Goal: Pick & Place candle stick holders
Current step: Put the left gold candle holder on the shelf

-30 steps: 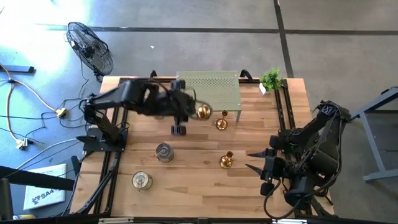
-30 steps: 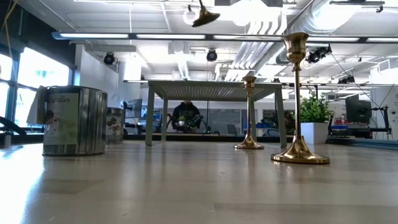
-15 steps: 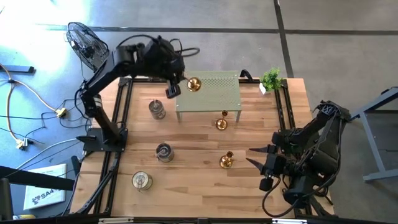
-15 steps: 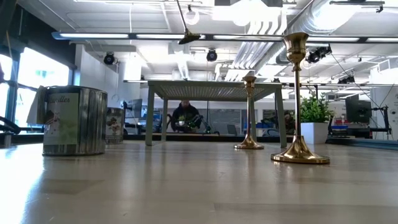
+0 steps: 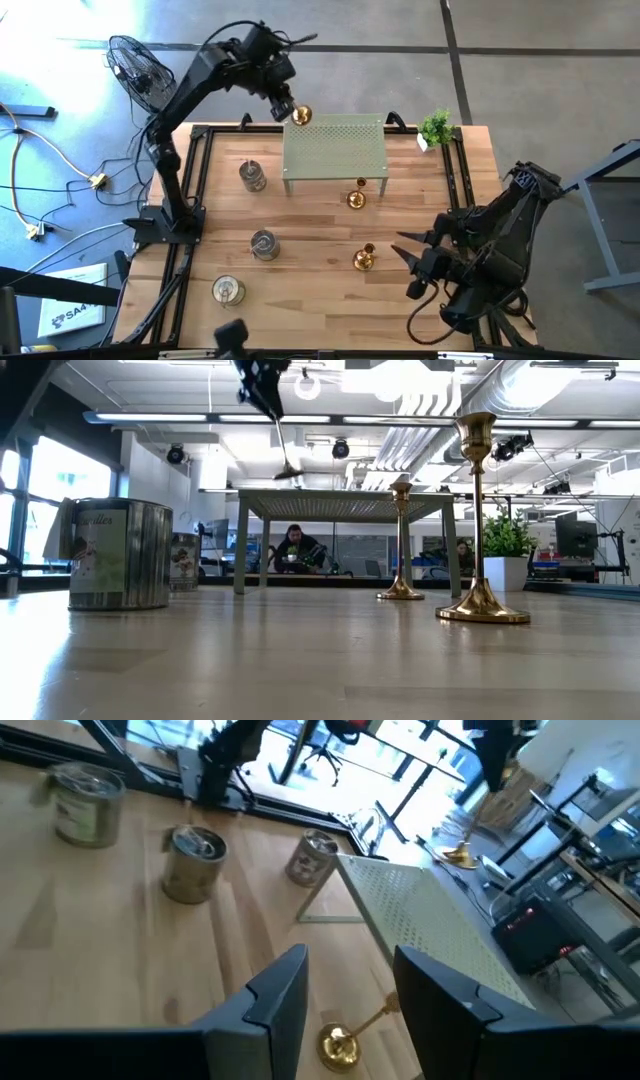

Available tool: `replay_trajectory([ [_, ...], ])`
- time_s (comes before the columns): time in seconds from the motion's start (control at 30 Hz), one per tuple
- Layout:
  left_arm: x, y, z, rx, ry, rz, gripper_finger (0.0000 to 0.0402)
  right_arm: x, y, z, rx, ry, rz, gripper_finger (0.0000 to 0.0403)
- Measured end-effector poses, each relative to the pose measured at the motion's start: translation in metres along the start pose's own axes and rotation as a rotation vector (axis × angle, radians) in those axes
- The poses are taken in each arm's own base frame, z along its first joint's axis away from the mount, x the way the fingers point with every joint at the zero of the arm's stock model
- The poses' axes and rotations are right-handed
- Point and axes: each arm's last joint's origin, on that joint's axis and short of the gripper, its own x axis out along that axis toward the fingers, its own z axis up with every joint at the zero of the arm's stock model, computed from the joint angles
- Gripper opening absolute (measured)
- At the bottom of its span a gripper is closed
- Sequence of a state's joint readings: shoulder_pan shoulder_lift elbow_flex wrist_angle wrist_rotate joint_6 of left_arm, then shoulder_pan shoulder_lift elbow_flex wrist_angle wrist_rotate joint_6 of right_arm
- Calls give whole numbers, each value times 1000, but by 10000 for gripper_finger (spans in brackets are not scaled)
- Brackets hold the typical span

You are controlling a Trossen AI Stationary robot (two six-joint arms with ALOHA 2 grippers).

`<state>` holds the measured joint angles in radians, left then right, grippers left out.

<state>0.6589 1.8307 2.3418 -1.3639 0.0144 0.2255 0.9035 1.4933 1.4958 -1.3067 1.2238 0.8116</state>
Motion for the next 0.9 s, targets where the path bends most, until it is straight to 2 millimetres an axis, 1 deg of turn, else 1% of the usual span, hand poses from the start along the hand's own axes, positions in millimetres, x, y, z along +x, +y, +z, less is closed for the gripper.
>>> replay_trajectory([
  [0.1, 23, 3, 3, 5, 38, -16, 118, 5, -1, -1, 0, 19, -9, 145],
  [0.13, 29, 7, 2, 4, 53, -32, 118, 7, -1, -1, 4, 24, -9, 145],
  [0.27, 45, 13, -1, 20, 97, -61, 118, 11, -2, 0, 5, 44, -13, 145],
  [0.37, 54, 18, -7, 5, 164, -79, 118, 14, -3, 0, 8, 58, -14, 145],
  [0.5, 56, 17, -8, -3, 168, -139, 118, 16, -4, 1, 11, 66, -20, 145],
  [0.77, 57, 16, -8, 17, 166, -141, 118, 20, -6, 1, 17, 75, -29, 145],
  [0.9, 57, 17, -8, 20, 173, -112, 118, 20, -5, 1, 19, 78, -26, 145],
])
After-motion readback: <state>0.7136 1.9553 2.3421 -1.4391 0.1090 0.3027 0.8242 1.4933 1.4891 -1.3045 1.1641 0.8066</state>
